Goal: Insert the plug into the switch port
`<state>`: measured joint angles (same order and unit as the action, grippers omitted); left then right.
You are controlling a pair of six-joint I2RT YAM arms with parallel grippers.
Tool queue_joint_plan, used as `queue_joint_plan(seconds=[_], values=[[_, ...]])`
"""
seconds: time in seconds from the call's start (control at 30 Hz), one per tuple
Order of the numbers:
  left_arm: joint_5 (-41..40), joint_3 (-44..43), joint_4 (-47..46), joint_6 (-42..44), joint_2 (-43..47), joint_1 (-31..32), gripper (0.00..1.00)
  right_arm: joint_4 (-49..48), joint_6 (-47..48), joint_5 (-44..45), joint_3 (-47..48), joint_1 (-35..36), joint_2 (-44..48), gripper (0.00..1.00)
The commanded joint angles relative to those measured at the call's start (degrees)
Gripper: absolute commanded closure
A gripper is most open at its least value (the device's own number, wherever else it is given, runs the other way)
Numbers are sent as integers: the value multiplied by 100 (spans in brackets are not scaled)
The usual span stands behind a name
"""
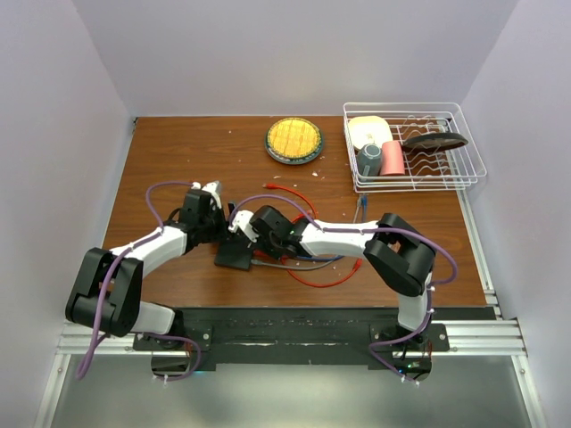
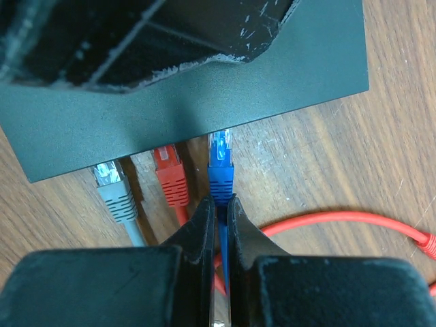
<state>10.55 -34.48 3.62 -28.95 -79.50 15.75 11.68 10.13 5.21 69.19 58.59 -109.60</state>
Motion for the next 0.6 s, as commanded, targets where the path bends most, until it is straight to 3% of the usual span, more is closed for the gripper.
queue_joint_plan(seconds=[0.0, 0.57], values=[[334, 47, -274, -128, -4, -19, 14, -149, -2, -82, 244, 162, -53, 100], [729, 90, -643, 135, -197, -19, 17, -377, 296, -266, 51, 214, 44, 100]])
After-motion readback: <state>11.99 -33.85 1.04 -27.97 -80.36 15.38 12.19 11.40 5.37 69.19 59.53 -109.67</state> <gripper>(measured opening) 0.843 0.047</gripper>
